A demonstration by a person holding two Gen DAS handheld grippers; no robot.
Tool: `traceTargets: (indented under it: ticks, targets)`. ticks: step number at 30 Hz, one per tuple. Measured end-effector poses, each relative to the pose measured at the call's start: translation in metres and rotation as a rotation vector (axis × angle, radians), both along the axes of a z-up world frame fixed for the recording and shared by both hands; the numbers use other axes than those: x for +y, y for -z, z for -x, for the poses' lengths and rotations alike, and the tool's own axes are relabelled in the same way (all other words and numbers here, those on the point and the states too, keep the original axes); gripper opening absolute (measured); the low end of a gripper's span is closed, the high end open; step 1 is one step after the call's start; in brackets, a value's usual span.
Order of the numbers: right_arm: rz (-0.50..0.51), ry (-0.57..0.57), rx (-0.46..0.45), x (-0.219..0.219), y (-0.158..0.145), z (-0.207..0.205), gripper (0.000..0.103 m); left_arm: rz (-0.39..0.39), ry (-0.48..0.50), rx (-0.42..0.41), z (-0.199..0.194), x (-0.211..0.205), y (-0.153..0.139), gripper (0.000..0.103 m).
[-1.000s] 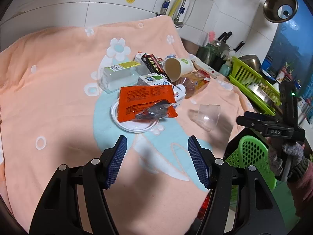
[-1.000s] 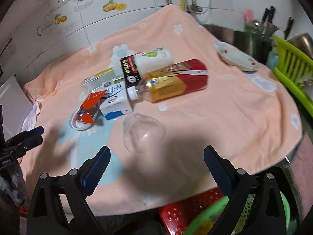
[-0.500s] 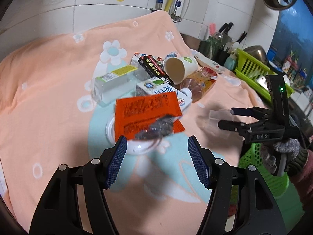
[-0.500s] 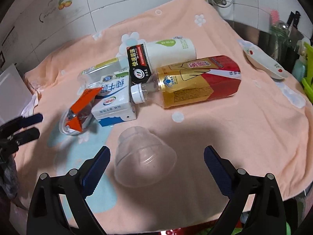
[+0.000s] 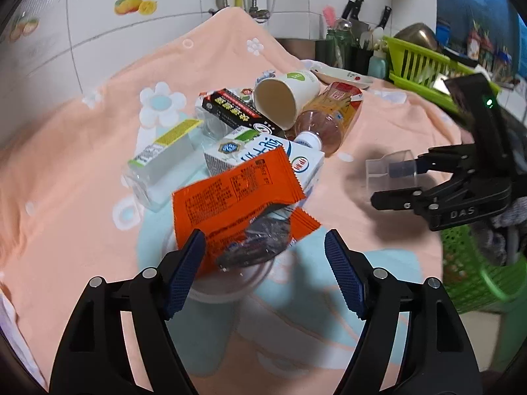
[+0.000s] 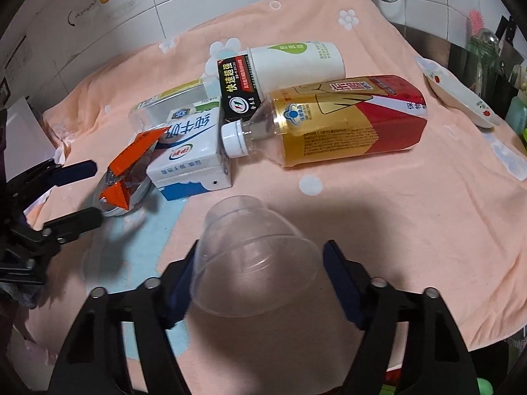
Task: Collect trash
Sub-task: 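Grasp the clear plastic cup with the right tool, then grasp the orange snack wrapper with the left tool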
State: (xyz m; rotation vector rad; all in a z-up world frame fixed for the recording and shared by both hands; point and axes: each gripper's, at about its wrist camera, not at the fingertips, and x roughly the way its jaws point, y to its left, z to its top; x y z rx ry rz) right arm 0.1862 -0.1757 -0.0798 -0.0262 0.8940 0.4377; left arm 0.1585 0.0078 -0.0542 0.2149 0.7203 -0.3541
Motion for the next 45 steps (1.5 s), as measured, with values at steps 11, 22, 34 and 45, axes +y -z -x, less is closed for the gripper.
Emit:
traceTargets:
  ticks: [11,22,34,45]
  targets:
    - [-0.007,-0.001,-0.026,0.002,-0.012,0.008,0.062,-0.151,0.015,-0.053,-0.017,-0.017,0.012,0.073]
    - [-0.012,0.006,-0.054,-0.001,-0.021,0.020,0.062,-0.036,0.037,-0.020,-0.027,-0.004,0.003,0.005]
    - [-0.050,0.015,-0.098,-0.007,-0.042,0.049,0.062,0.135,0.047,-0.055,0.007,0.008,-0.038,0.000]
    - [-0.056,0.042,-0.155,-0.024,-0.068,0.098,0.061,0.229,0.146,-0.095,0.052,-0.019,-0.075,0.000]
